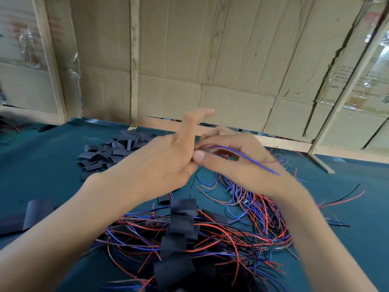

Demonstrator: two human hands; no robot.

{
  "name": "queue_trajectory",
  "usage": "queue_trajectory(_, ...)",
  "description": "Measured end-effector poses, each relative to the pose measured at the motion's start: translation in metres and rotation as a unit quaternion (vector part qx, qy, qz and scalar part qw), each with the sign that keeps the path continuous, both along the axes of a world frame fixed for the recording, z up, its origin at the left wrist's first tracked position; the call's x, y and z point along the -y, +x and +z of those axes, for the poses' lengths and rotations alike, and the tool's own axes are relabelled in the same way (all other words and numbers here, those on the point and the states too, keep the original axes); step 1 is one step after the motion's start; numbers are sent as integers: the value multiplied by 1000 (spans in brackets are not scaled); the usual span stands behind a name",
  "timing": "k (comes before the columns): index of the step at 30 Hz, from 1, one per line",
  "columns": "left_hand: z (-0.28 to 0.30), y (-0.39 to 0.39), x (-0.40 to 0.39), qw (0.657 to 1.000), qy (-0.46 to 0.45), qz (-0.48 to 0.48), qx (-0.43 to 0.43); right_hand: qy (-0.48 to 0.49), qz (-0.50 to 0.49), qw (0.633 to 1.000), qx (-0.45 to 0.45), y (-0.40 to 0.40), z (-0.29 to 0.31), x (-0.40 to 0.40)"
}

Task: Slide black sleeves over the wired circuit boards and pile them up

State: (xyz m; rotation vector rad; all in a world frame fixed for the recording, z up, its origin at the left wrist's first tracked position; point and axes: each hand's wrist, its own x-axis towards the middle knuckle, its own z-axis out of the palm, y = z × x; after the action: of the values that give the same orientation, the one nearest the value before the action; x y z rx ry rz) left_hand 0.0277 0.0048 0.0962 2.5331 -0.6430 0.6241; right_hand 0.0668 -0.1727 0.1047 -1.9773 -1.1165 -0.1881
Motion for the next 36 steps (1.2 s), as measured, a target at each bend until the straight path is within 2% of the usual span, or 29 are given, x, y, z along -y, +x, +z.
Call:
queue_trajectory(2, -1, -5, 0, 993, 60, -10, -99, 81, 66, 984, -144, 5, 13, 23)
queue_trajectory(4, -3, -10, 2, 971, 111, -14, -213, 146, 54, 969, -192, 13, 19, 46)
queue_trajectory(6, -7, -14, 6, 944, 167, -17, -283, 162, -39, 965, -202, 28, 19, 68)
queue_trajectory(9, -14, -14, 9, 918, 232, -16, -321, 104, -268, 940, -181, 53, 10, 98)
queue_trajectory(11, -14, -11, 7, 924, 228, -7, -308, 34, -389, 909, -144, 67, -3, 109)
queue_trajectory(13, -9, -7, 3, 943, 180, 15, -280, -5, -425, 898, -116, 72, -15, 109)
queue_trajectory(15, -12, 4, -4, 960, 135, 42, -242, -57, -390, 910, -131, 75, -25, 99)
queue_trajectory(16, -16, 12, -10, 965, 127, 55, -224, -118, -364, 912, -150, 76, -32, 93)
queue_trajectory(18, -32, 31, -26, 967, 128, 84, -204, -266, -323, 884, -208, 79, -45, 80)
queue_trajectory(20, -55, 48, -39, 958, 139, 118, -221, -330, -330, 847, -253, 79, -56, 72)
queue_trajectory(23, -87, 58, -55, 949, 144, 112, -258, -320, -351, 843, -253, 80, -60, 73)
queue_trajectory(25, -95, 61, -61, 955, 112, 94, -257, -271, -355, 863, -236, 82, -61, 76)
queue_trajectory(27, -97, 66, -66, 965, 78, 82, -234, -164, -414, 884, -144, 86, -63, 75)
queue_trajectory(29, -97, 69, -66, 970, 56, 77, -221, -74, -499, 863, -43, 90, -68, 76)
queue_trajectory(30, -99, 69, -66, 972, 44, 78, -218, -63, -524, 849, -27, 92, -69, 79)
queue_trajectory(34, -106, 69, -63, 974, 46, 97, -199, -204, -493, 839, -105, 95, -71, 93)
queue_trajectory(36, -106, 69, -63, 973, 43, 109, -201, -234, -479, 837, -123, 95, -69, 96)
